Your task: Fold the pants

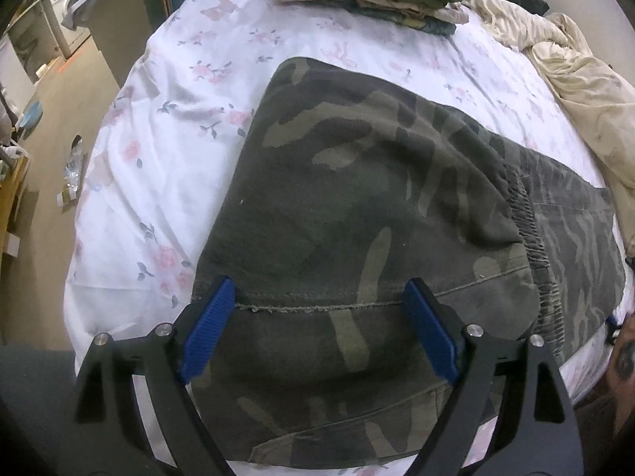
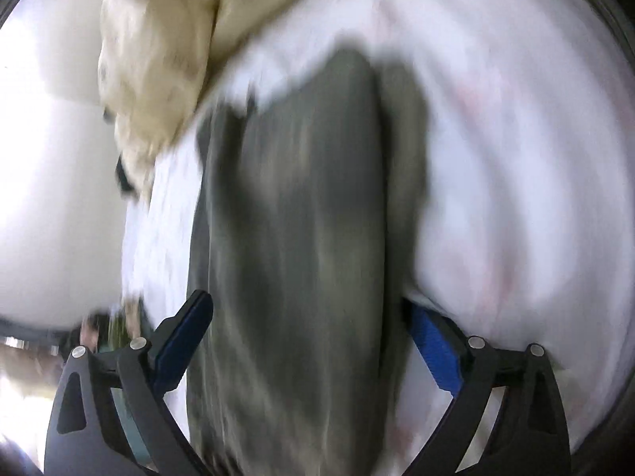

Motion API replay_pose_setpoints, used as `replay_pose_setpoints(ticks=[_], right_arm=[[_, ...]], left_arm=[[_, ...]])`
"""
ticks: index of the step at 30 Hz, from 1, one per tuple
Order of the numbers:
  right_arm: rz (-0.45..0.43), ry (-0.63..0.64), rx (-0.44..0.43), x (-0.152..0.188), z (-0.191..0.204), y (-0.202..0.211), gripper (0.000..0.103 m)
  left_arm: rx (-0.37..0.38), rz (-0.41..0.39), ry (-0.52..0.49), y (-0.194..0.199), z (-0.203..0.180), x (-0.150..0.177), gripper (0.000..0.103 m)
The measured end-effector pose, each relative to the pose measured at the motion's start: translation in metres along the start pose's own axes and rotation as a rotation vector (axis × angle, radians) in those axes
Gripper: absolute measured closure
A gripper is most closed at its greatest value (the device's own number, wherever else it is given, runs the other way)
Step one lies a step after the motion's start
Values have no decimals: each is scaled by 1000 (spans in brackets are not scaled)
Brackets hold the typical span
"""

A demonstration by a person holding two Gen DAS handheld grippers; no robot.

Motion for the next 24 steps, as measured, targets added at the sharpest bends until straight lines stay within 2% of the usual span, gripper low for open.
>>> replay_pose_setpoints(ticks=[1,3,4,5,7,10,13,16,20,24], right_arm=[[-28,29,24,-10,3,-3,18],[-68,69,54,-29,8,-12,28],[-81,72,74,-37,5,-12,41],[-99,67,89,-42,2,-10,64],[-143,57,90,-49,-6,2,91],[-189,146,43,-51,14,20,96],[-236,287,-52,-47,54,42,97],[-239,421,-185,-32,101,64,98],[-185,626,-359,5,165,89,99],[-54,816,-576,67,223,124,99]], left_arm=[[0,2,1,-1,0,0,17],[2,7,2,-2,0,0,17],[3,9,4,-3,1,0,17],[3,11,8,-3,1,0,17],[0,17,17,-4,1,0,17],[-6,22,22,-4,1,0,16],[-8,26,19,-5,1,0,16],[-4,29,25,-4,1,0,16],[5,34,33,-2,1,0,16],[11,39,40,-1,1,0,16]])
Point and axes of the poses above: each gripper's, at about its wrist camera, not at the fingertips, and y roughly against the way its jaws point, z to its left, x to its underside, the point moved 5 cm from there along -y, roughly the way its jaws point, and after that the axes turned 11 degrees about -z, right-handed, at the moved point
